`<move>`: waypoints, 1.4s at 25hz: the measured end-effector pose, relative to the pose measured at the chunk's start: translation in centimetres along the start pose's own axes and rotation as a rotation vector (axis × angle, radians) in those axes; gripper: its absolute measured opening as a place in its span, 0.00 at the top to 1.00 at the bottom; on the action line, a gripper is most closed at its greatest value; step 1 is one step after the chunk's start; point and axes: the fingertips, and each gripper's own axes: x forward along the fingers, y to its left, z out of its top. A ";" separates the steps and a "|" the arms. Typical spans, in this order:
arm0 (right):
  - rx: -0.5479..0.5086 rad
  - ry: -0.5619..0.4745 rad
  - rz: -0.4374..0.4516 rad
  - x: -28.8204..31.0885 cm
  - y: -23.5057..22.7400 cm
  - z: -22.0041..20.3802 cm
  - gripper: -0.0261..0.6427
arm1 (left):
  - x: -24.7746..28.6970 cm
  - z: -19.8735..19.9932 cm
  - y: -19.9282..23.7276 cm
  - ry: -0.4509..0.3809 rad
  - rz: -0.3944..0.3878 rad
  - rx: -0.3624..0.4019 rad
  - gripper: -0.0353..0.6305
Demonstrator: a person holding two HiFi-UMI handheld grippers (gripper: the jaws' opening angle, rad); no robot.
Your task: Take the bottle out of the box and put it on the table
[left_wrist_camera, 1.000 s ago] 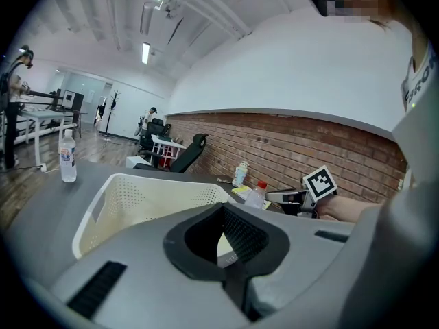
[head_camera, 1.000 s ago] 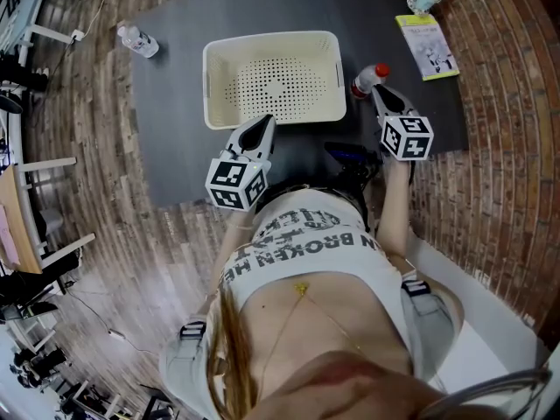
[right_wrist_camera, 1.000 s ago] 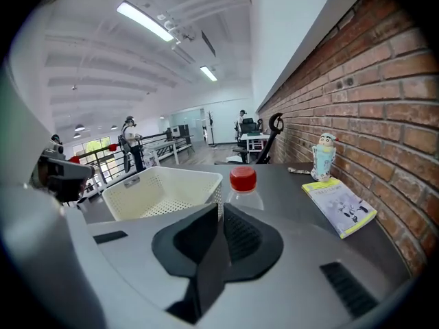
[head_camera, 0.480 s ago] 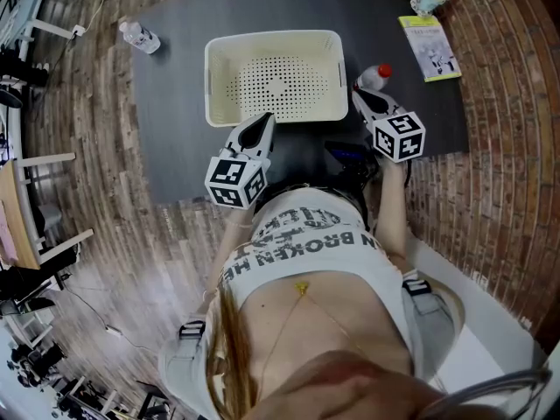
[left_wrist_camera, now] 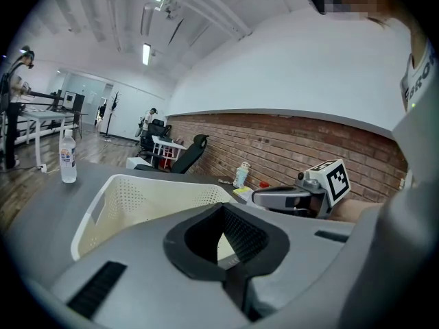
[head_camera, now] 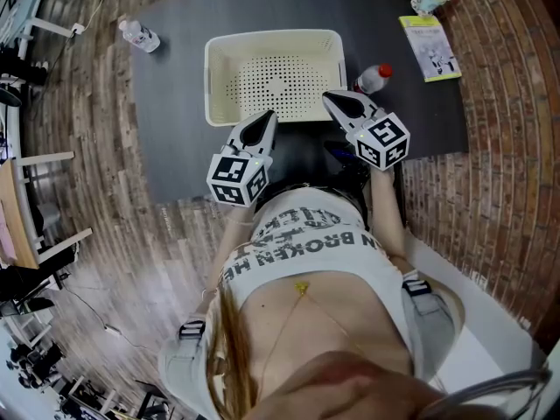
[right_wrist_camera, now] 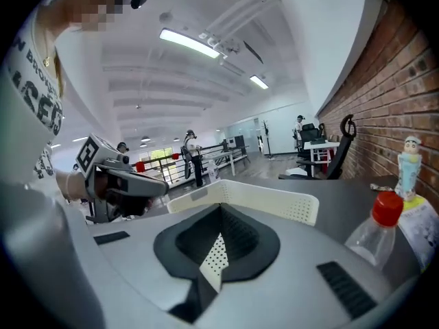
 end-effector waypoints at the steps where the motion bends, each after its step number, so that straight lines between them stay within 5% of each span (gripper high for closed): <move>1: -0.009 -0.013 0.016 0.3 0.6 0.4 0.95 | 0.0 0.1 0.0 -0.003 -0.002 0.001 0.94; 13: -0.112 -0.101 0.178 2.2 6.5 3.8 0.95 | 0.0 2.7 -0.8 -0.067 -0.023 0.065 0.94; 35: -0.162 -0.160 0.161 1.9 8.1 7.2 0.95 | -1.2 6.2 -2.5 -0.174 -0.036 0.157 0.94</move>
